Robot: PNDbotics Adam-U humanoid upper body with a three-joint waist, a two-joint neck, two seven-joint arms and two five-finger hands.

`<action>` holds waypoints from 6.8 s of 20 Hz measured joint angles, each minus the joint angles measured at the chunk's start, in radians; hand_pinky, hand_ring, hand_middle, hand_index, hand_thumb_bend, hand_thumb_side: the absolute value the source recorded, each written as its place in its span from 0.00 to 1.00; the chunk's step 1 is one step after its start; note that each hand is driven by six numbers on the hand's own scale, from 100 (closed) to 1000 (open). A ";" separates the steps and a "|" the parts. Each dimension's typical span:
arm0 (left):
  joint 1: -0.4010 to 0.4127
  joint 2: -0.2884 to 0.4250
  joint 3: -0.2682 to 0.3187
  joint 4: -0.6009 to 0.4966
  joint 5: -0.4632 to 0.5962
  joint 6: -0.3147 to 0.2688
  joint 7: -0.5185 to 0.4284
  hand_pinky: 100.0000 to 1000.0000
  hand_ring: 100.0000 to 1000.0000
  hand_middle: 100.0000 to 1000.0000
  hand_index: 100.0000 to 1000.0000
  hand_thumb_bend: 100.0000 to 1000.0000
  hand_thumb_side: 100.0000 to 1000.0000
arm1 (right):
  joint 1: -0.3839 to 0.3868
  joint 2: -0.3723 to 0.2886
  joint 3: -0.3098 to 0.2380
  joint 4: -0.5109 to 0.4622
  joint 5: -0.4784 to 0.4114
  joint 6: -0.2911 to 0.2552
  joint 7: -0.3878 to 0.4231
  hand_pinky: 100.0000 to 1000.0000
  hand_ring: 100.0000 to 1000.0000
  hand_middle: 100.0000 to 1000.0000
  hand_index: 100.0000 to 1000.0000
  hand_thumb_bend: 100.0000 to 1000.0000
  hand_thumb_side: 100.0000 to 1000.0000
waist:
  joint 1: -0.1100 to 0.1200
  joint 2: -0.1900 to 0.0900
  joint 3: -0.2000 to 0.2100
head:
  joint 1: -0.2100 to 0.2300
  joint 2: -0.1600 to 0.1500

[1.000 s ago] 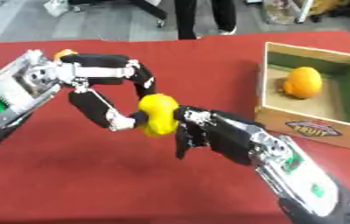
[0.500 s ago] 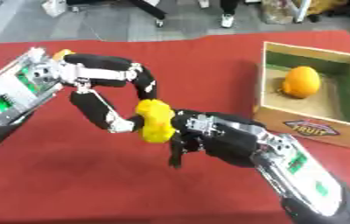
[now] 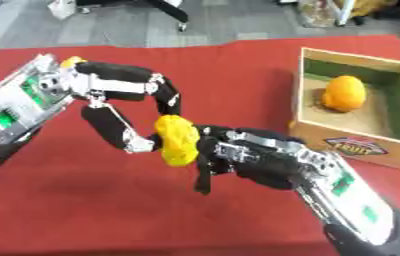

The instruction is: Pick up the objects with one hand, pass them to the other hand, and then place them into the box on the other side of the table.

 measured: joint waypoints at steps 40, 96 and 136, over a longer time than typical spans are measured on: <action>0.003 -0.005 0.041 -0.006 0.010 0.019 0.029 0.70 0.59 0.56 0.65 0.00 0.29 | -0.008 0.002 -0.003 -0.012 0.129 0.072 -0.047 0.62 0.39 0.28 0.45 0.00 0.24 | 0.000 0.000 0.004 | -0.007 0.000; 0.492 -0.018 0.549 -0.184 0.129 -0.012 0.551 0.70 0.60 0.54 0.62 0.00 0.40 | -0.113 -0.447 -0.411 0.727 0.847 -0.605 -0.412 0.69 0.54 0.47 1.00 0.00 0.69 | 0.000 0.001 0.061 | -0.072 0.000; -0.155 -0.062 0.626 0.912 -0.967 0.138 0.476 0.73 0.67 0.70 0.78 0.26 0.26 | 0.220 -0.055 -0.484 -0.092 0.362 -0.675 -0.227 0.69 0.50 0.42 1.00 0.00 0.44 | -0.028 0.069 -0.101 | 0.097 0.000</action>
